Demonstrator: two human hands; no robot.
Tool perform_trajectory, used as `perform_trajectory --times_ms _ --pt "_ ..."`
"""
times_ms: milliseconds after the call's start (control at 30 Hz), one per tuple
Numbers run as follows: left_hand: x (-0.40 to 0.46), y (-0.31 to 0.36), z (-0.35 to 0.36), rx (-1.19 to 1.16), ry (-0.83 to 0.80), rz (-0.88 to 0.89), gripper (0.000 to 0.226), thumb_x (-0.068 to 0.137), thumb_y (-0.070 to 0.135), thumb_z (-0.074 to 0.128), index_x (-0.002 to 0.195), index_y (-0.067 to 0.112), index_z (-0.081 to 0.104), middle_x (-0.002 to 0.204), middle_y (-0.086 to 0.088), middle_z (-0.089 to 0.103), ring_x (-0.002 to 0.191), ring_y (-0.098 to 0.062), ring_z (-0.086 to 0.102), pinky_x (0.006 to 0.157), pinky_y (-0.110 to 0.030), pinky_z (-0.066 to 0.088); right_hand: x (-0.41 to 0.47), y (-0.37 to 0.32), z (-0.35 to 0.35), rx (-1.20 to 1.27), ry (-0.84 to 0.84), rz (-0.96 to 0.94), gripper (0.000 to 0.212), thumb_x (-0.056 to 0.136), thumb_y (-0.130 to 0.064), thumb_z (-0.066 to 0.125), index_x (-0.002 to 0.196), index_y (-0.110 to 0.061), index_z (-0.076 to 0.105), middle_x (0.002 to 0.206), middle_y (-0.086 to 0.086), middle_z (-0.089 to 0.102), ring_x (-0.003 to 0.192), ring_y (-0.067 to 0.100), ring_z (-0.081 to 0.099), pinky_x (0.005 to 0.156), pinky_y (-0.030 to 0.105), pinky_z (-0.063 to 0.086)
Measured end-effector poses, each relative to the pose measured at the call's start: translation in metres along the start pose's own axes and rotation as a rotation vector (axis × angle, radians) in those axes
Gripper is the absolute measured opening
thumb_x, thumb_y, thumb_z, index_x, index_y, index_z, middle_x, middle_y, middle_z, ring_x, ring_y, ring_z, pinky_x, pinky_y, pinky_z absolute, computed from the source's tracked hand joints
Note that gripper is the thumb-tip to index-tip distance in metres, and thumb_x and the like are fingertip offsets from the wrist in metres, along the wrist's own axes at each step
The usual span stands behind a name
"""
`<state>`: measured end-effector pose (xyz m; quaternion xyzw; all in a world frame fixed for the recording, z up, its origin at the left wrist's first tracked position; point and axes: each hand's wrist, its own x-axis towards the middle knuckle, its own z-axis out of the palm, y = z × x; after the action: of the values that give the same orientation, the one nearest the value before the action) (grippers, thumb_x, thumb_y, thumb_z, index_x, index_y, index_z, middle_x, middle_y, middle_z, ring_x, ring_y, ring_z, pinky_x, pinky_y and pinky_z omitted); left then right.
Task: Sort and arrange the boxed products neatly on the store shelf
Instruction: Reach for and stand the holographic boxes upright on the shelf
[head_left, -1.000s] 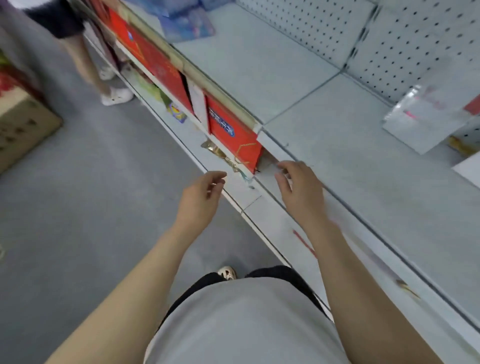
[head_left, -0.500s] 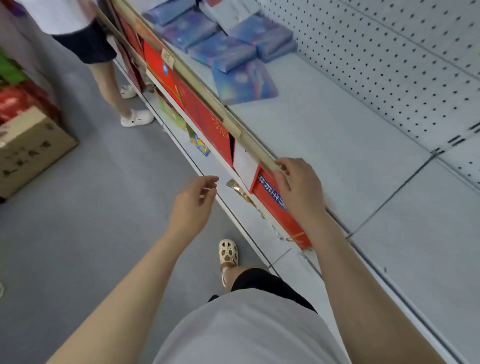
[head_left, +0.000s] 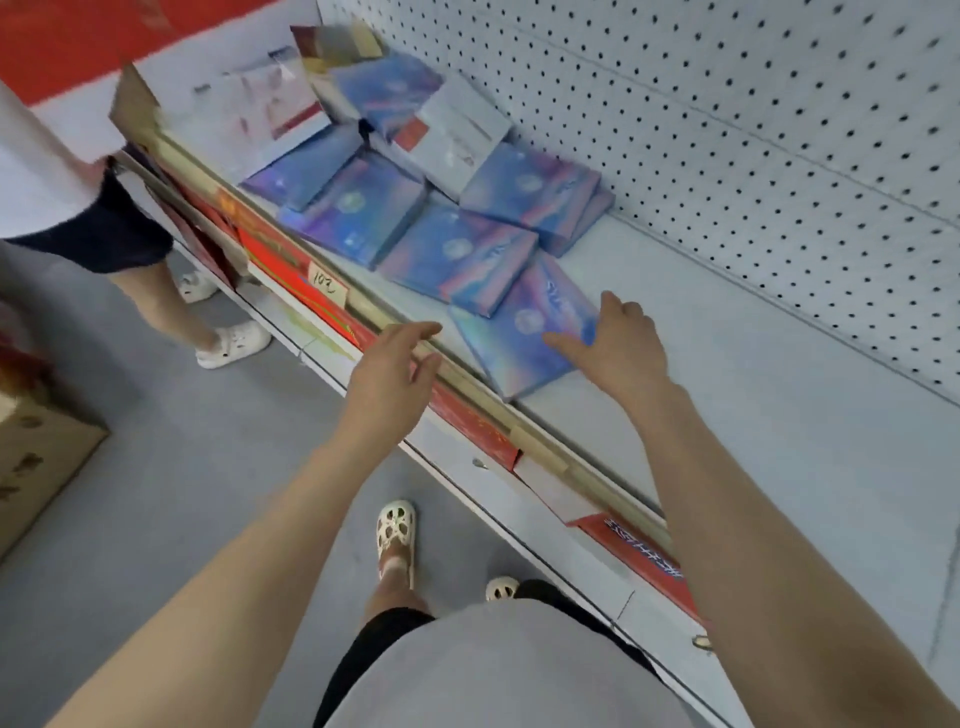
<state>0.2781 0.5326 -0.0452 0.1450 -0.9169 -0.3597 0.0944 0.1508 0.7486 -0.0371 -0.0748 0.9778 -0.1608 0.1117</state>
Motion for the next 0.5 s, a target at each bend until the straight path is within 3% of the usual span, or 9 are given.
perform_trajectory --times_ms 67,200,333,433,500 --pt "0.038 -0.013 -0.008 0.067 -0.064 0.068 0.039 0.092 0.015 0.061 0.131 0.017 0.058 0.127 -0.004 0.058 0.108 -0.022 0.057 0.093 -0.026 0.039 0.012 -0.013 0.009 -0.014 -0.043 0.099 0.09 0.071 -0.071 0.071 0.126 -0.005 0.045 0.122 0.02 0.053 0.115 0.039 0.052 0.091 0.042 0.042" --pt "0.103 -0.039 -0.022 0.163 -0.225 0.201 0.049 0.089 0.013 0.065 0.137 0.01 0.053 0.14 -0.012 0.05 0.127 -0.03 0.048 0.107 -0.033 0.035 0.024 -0.028 0.019 -0.047 -0.068 0.186 0.092 0.063 -0.066 0.08 0.12 -0.003 0.046 0.119 0.019 0.052 0.109 0.037 0.051 0.088 0.04 0.04" --pt "0.152 -0.051 -0.017 0.309 -0.412 0.342 0.061 0.088 0.03 0.067 0.141 0.008 0.046 0.146 -0.014 0.042 0.136 -0.032 0.038 0.112 -0.041 0.031 0.03 -0.029 0.009 -0.024 -0.091 0.351 0.094 0.058 -0.07 0.08 0.121 -0.007 0.05 0.12 0.017 0.052 0.112 0.036 0.05 0.089 0.038 0.039" --pt "0.168 -0.056 -0.007 0.404 -0.45 0.414 0.07 0.088 0.043 0.064 0.147 0.014 0.039 0.149 -0.011 0.037 0.138 -0.032 0.033 0.109 -0.047 0.034 0.031 -0.025 -0.008 0.106 -0.054 0.466 0.083 0.061 -0.068 0.08 0.12 -0.016 0.055 0.119 0.011 0.056 0.116 0.034 0.052 0.09 0.039 0.042" --pt "0.171 -0.058 -0.002 0.404 -0.422 0.439 0.067 0.088 0.04 0.064 0.146 0.016 0.04 0.148 -0.012 0.038 0.135 -0.034 0.034 0.109 -0.046 0.034 0.026 -0.019 -0.022 0.261 0.08 0.503 0.065 0.064 -0.058 0.083 0.106 -0.017 0.057 0.102 0.005 0.061 0.101 0.03 0.059 0.08 0.037 0.047"
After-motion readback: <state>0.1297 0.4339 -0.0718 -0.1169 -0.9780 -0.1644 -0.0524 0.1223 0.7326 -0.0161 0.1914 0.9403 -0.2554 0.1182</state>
